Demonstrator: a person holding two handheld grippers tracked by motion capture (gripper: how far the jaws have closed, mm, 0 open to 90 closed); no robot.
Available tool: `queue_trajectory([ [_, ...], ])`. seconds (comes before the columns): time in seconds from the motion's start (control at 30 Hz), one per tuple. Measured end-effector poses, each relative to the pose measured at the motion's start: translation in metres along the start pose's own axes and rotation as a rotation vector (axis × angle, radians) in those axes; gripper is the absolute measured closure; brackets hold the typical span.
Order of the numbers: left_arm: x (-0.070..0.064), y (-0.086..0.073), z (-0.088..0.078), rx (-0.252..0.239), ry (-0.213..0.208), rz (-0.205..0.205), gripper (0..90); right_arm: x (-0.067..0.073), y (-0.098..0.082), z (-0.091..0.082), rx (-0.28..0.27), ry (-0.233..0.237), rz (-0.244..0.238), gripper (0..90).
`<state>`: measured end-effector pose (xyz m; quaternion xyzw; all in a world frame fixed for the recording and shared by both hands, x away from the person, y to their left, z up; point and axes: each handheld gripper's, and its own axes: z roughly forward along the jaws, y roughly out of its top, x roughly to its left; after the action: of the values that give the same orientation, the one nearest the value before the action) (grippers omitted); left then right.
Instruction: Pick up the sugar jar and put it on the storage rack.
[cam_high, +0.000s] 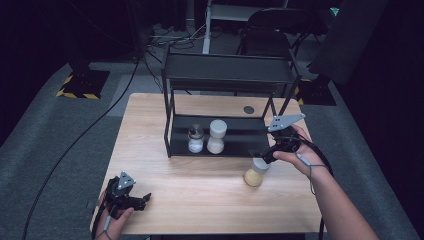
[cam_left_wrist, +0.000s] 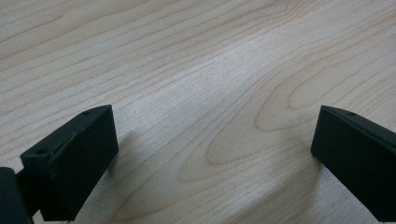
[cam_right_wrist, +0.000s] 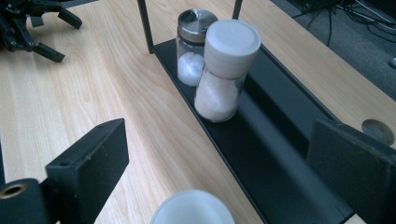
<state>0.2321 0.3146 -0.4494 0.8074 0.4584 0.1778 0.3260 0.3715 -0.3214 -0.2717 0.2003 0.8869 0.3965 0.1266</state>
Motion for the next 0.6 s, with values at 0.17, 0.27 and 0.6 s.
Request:
queue_trajectory([
  [0.17, 0.0, 0.0, 0.0, 0.0, 0.0, 0.0, 0.5, 0.002, -0.008, -0.002, 0.005, -0.002, -0.005, 4.6],
  [0.27, 0.0, 0.0, 0.0, 0.0, 0.0, 0.0, 0.5, 0.004, -0.015, -0.001, 0.008, 0.001, -0.005, 4.5],
  [0.6, 0.0, 0.0, 0.0, 0.0, 0.0, 0.0, 0.5, 0.004, -0.033, 0.006, 0.021, 0.016, 0.017, 4.5],
])
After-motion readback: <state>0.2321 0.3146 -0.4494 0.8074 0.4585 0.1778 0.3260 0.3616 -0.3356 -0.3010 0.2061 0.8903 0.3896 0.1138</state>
